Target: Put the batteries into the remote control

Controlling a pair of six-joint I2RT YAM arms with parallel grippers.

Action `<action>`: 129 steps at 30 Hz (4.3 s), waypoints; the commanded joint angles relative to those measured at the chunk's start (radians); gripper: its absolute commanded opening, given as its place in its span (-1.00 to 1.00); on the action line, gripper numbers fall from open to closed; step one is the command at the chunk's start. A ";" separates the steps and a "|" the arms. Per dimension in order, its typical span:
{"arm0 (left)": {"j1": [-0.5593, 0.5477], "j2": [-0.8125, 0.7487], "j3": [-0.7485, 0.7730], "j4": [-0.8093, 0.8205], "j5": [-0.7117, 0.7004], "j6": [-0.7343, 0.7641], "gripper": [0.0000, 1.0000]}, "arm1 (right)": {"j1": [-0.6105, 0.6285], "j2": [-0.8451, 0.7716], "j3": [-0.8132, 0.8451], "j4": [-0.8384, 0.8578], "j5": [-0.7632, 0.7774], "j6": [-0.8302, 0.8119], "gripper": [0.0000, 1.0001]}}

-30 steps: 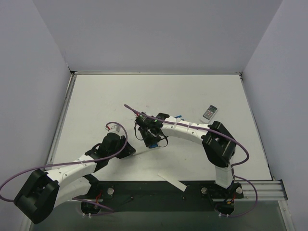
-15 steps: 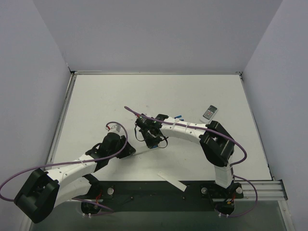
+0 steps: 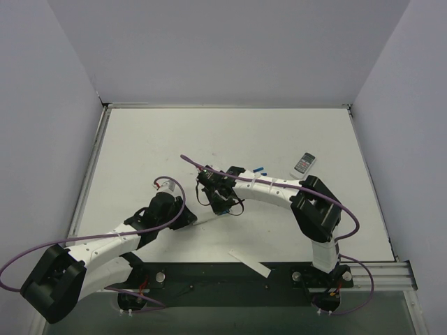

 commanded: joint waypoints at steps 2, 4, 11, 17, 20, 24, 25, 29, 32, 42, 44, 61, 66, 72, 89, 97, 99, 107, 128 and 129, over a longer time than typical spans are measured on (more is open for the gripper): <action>-0.005 0.020 0.009 -0.085 -0.047 0.015 -0.27 | -0.021 0.026 -0.066 -0.058 0.114 -0.039 -0.94; -0.004 0.020 0.009 -0.085 -0.050 0.013 -0.27 | -0.021 0.031 -0.070 -0.061 0.122 -0.044 -0.94; -0.005 0.023 0.010 -0.088 -0.053 0.015 -0.28 | -0.021 0.054 -0.069 -0.069 0.134 -0.053 -0.95; -0.005 0.017 0.015 -0.097 -0.052 0.015 -0.28 | -0.021 -0.032 -0.072 -0.044 0.090 -0.059 -0.94; -0.005 0.013 0.017 -0.097 -0.052 0.015 -0.28 | -0.041 -0.101 -0.061 -0.035 0.070 -0.071 -0.78; -0.005 0.003 0.018 -0.100 -0.055 0.015 -0.28 | -0.058 -0.153 -0.058 0.006 0.012 -0.100 -0.60; -0.005 0.002 0.018 -0.100 -0.056 0.015 -0.28 | -0.058 -0.155 -0.058 0.034 0.002 -0.122 -0.60; -0.005 0.008 0.020 -0.094 -0.055 0.015 -0.28 | -0.055 -0.113 -0.031 0.061 -0.042 -0.151 -0.67; -0.005 0.011 0.021 -0.097 -0.052 0.012 -0.28 | -0.052 -0.086 -0.011 0.077 -0.068 -0.160 -0.79; -0.007 0.005 0.021 -0.098 -0.056 0.013 -0.28 | -0.046 -0.021 -0.012 0.098 -0.096 -0.154 -0.93; -0.007 0.008 0.023 -0.098 -0.055 0.013 -0.28 | -0.047 -0.004 -0.017 0.112 -0.088 -0.151 -0.94; -0.005 0.006 0.024 -0.106 -0.058 0.013 -0.28 | -0.055 0.000 -0.012 0.107 -0.050 -0.140 -0.97; -0.005 0.003 0.026 -0.114 -0.059 0.015 -0.28 | -0.072 -0.029 -0.024 0.106 -0.038 -0.146 -0.98; -0.007 0.006 0.026 -0.112 -0.061 0.013 -0.28 | -0.115 -0.058 -0.009 0.107 -0.015 -0.166 -0.98; -0.007 0.005 0.027 -0.118 -0.062 0.013 -0.28 | -0.139 -0.036 -0.014 0.107 -0.038 -0.182 -0.98; -0.007 0.006 0.029 -0.117 -0.062 0.013 -0.28 | -0.124 -0.058 0.003 0.100 -0.033 -0.195 -0.98; -0.007 0.006 0.027 -0.118 -0.062 0.013 -0.28 | -0.119 -0.053 0.003 0.094 -0.031 -0.197 -0.98; -0.005 0.003 0.027 -0.118 -0.062 0.013 -0.28 | -0.118 -0.015 -0.014 0.066 -0.025 -0.185 -1.00; -0.005 0.020 0.050 -0.138 -0.094 0.015 -0.27 | -0.119 0.120 -0.017 -0.057 -0.045 -0.168 -1.00; -0.005 0.037 0.056 -0.138 -0.099 0.018 -0.27 | -0.116 0.094 -0.020 -0.058 -0.045 -0.169 -1.00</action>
